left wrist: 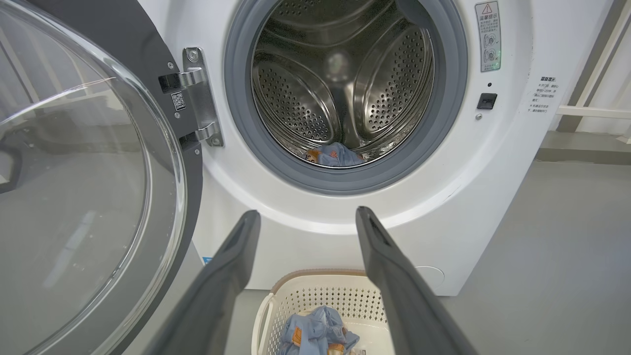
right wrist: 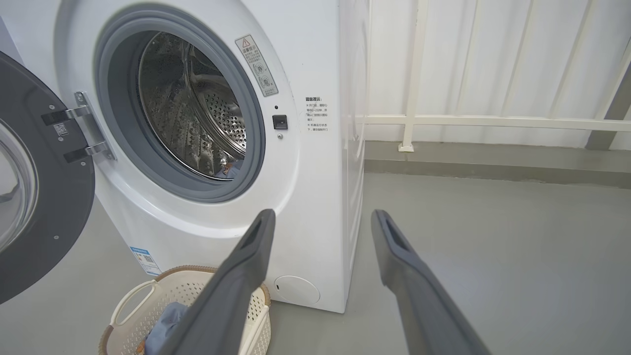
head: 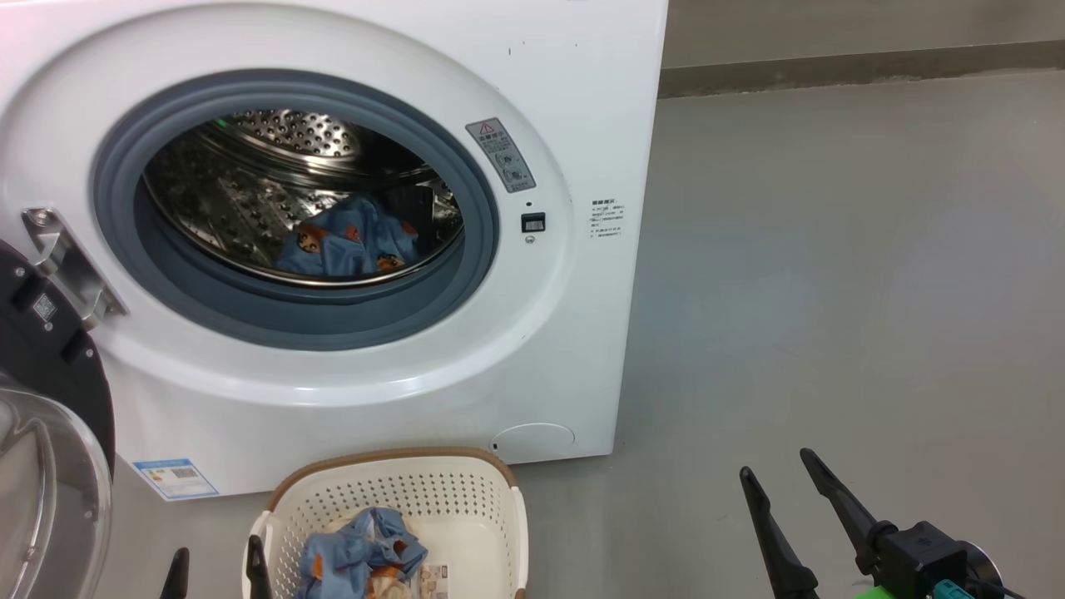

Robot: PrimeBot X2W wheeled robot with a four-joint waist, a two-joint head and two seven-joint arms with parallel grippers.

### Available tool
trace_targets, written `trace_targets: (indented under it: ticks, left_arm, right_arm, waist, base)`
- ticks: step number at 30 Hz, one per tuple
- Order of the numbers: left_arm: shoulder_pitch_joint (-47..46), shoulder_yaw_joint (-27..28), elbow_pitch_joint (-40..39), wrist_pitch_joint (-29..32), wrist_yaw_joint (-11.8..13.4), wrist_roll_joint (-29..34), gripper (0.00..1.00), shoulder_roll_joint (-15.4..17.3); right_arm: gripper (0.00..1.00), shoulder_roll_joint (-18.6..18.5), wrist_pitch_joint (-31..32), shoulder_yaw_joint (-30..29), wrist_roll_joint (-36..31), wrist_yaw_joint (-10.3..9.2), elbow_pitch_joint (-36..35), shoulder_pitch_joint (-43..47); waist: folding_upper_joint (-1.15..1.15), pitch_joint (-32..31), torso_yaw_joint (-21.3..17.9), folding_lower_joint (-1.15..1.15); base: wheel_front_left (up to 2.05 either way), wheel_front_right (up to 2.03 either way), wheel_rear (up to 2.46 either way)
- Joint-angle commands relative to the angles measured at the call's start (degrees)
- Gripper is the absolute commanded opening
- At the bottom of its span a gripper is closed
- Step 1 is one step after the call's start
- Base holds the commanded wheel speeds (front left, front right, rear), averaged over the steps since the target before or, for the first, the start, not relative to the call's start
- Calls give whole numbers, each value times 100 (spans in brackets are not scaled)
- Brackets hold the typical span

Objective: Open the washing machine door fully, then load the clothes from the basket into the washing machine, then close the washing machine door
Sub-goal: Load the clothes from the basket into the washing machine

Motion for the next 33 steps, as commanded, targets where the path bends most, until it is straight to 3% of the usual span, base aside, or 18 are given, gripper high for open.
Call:
trace_targets:
  ticks: [1,24,33]
  left_arm:
    - [-130,211,-158,-28,45,-32,100,85]
    - [-451,130,108,-71,-8,-79,100,-24]
    - [-1402,-78,1065,290,-384,-245,100,-98]
  right_arm:
    - [100,-7,7,105,-33,9,-165,-90]
    - [100,7,9,100,-10,9,-259,-160]
    - [100,-125,-51,145,93,9,-385,-487]
  waist:
    - [0,-2,-6,0]
    - [0,284,-69,0]
    - [0,1092,-177,0]
  base:
    - [0,0,0]
    - [0,0,0]
    - [0,0,0]
